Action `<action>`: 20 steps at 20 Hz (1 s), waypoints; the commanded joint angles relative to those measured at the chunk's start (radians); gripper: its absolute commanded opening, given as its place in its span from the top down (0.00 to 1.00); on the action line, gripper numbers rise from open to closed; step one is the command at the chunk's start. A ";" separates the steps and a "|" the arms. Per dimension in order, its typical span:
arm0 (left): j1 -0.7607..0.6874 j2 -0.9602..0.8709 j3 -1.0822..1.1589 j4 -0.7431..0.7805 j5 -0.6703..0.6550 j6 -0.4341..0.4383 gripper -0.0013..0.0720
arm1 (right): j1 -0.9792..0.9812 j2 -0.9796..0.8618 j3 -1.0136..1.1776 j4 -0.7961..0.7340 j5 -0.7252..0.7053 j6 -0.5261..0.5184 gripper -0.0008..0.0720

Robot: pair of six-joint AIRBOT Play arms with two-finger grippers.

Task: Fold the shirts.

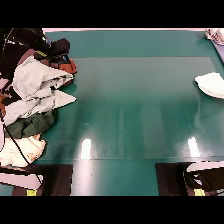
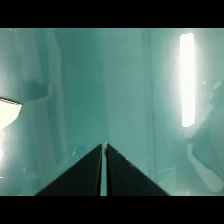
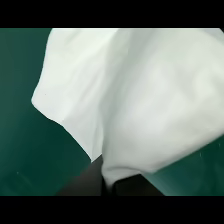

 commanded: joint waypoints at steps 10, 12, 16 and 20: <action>0.001 0.000 0.001 -0.063 -0.008 -0.005 0.90 | -0.034 -0.003 -0.066 -0.305 0.303 0.016 0.96; 0.001 0.000 0.001 -0.063 -0.008 -0.004 0.90 | -0.034 -0.003 -0.156 -0.311 0.323 0.015 0.95; 0.001 0.000 0.001 -0.064 -0.009 -0.004 0.90 | -0.034 -0.003 -0.248 -0.419 0.335 0.012 0.27; 0.001 0.001 0.001 -0.069 -0.009 0.001 0.90 | -0.028 0.000 -0.057 -0.452 0.357 -0.051 0.27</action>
